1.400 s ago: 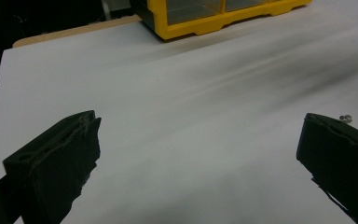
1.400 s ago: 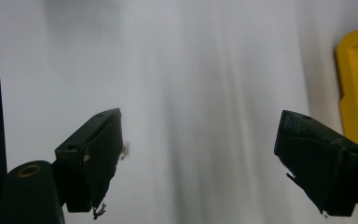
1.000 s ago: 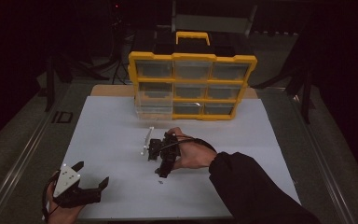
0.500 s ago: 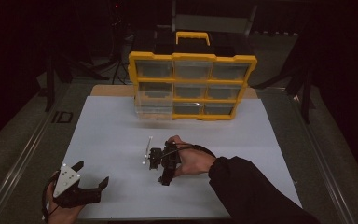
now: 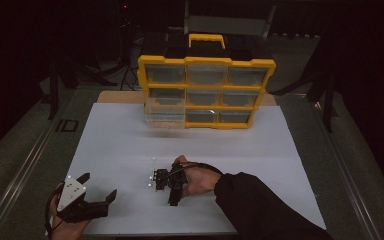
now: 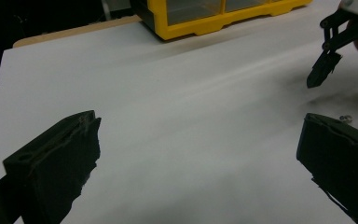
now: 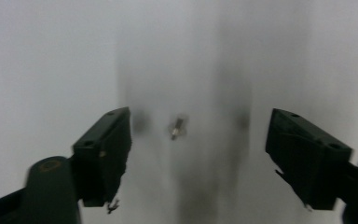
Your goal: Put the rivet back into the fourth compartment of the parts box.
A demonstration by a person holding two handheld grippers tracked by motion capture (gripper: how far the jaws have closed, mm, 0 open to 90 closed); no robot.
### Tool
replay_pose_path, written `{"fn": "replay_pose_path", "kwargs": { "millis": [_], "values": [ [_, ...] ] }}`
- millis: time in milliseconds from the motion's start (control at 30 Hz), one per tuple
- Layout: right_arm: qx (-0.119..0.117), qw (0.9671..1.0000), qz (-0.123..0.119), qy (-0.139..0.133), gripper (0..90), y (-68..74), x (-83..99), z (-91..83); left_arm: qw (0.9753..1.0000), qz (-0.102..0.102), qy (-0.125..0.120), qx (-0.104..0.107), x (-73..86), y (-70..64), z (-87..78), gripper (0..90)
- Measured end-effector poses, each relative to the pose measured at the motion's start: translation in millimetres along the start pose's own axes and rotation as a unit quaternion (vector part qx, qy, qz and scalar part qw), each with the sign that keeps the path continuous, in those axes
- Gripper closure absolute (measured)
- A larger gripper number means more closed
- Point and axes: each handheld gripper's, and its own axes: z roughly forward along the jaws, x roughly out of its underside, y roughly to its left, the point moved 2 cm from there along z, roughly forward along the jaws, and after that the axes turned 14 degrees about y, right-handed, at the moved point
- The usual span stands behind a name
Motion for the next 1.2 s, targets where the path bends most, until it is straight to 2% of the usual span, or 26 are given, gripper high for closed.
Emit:
{"fn": "replay_pose_path", "kwargs": {
  "millis": [133, 167, 233, 267, 300, 333, 433, 467, 533, 733, 833, 1200],
  "values": [
    [-0.008, 0.9999, 0.002, 0.009, 37.2, -0.1, -3.8, 4.2, 1.0, 0.0, 0.0, 0.0, 0.0, 0.3, -0.1, 0.0],
    [-0.012, 0.9997, -0.002, 0.021, 44.9, 1.1, -4.4, 6.4, 1.0, 0.0, 0.0, 0.0, 0.0, 0.3, -0.2, 0.0],
    [-0.018, 0.9997, -0.001, 0.019, 47.8, 1.2, -4.3, 5.9, 1.0, 0.0, 0.0, 0.0, 0.0, 0.2, 0.0, 0.0],
    [-0.019, 0.9997, -0.004, 0.017, 58.2, 2.2, -3.9, 5.2, 1.0, 0.0, 0.0, 0.0, 0.0, 0.2, 0.1, 0.0],
    [-0.018, 0.9996, -0.007, 0.02, 62.6, 3.0, -3.7, 4.5, 1.0, 0.001, 0.0, 0.0, 0.0, 0.2, 0.1, 0.0],
    [-0.018, 0.9996, -0.007, 0.02, 62.6, 3.0, -3.7, 4.5, 1.0, 0.001, 0.0, 0.0, 0.0, 0.1, 0.1, 0.0],
    [-0.014, 0.9995, -0.012, 0.024, 74.6, 5.7, -4.4, 3.8, 1.0, 0.0, 0.0, 0.0, -0.1, 0.0, 0.0, 0.0],
    [-0.014, 0.9995, -0.012, 0.024, 74.6, 5.7, -4.4, 3.8, 1.0, 0.0, 0.0, 0.0, -0.1, 0.0, 0.0, 0.0],
    [-0.007, 0.9993, -0.02, 0.03, 82.4, 9.2, -5.5, 3.6, 1.0, 0.001, 0.0, -0.001, -0.1, 0.1, 0.0, 0.0],
    [-0.009, 0.9991, -0.02, 0.035, 82.8, 9.0, -5.6, 2.6, 1.0, 0.0, 0.0, -0.001, 0.1, 0.4, -0.3, 0.0],
    [-0.007, 0.9994, -0.02, 0.029, 82.8, 7.1, -3.4, 1.8, 1.0, 0.0, 0.0, -0.001, 0.0, 0.2, -0.2, 0.0],
    [-0.003, 1.0, 0.0, 0.001, 82.8, -6.7, 7.6, -22.7, 1.0, 0.0, 0.0, 0.0, 0.0, 0.0, 0.0, 0.0]
  ]
}}
